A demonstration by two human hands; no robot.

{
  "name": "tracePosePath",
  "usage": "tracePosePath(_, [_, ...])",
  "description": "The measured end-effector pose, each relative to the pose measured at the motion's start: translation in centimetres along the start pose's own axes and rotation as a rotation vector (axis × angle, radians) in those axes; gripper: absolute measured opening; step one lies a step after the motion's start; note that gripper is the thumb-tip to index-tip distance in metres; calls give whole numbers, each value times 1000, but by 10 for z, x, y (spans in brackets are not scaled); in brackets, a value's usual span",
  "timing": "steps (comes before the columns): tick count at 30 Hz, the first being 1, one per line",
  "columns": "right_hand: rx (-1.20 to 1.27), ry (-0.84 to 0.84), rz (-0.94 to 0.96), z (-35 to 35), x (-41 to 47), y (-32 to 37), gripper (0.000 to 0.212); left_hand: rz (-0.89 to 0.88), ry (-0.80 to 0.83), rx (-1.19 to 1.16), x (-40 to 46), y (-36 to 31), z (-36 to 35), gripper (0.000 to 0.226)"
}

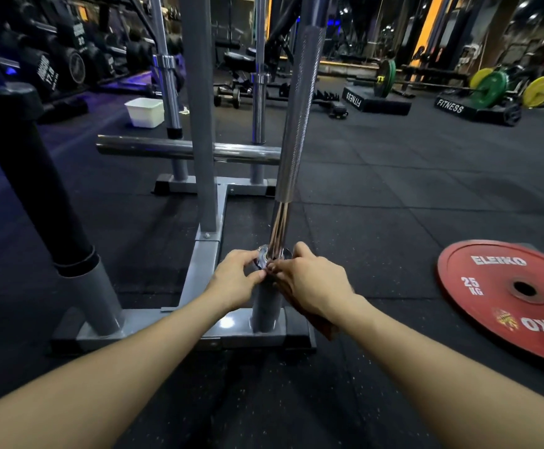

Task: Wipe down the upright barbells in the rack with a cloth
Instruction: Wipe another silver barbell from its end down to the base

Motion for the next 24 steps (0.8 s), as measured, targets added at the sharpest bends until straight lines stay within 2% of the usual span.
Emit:
tracePosePath(2, [97, 16, -30, 3, -2, -4, 34, 33, -30, -35, -5, -1, 10, 38])
tracePosePath(5, [428, -5, -184, 7, -6, -21, 36, 62, -104, -137, -15, -10, 23, 19])
tracePosePath(8, [629, -85, -290, 16, -5, -29, 37, 162, -8, -506, -31, -23, 9, 13])
tracePosePath(11, [725, -112, -206, 22, -2, -21, 40, 294, 93, -723, -38, -36, -9, 26])
tracePosePath(14, [854, -49, -95, 22, -4, -10, 49, 410, 68, -820, -33, -37, -7, 37])
tracePosePath(16, [962, -21, -22, 21, -4, -5, 53, 417, 49, -879, -29, -33, -5, 37])
tracePosePath(20, [1132, 39, 44, 14, 0, -4, 51, 364, -129, -781, -20, -16, 7, 29])
tracePosePath(24, [1252, -24, -140, 0, 9, -22, 34, 309, -214, -577, 3, -4, 28, 45])
Point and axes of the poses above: each hand's wrist, its own x-axis towards the middle knuckle, its own z-axis out of the back of the hand, y = z × x, the point moved 6 cm from there along x, towards the middle knuckle, and after that the axes turned 15 degrees about -x, right-handed, at the moved point
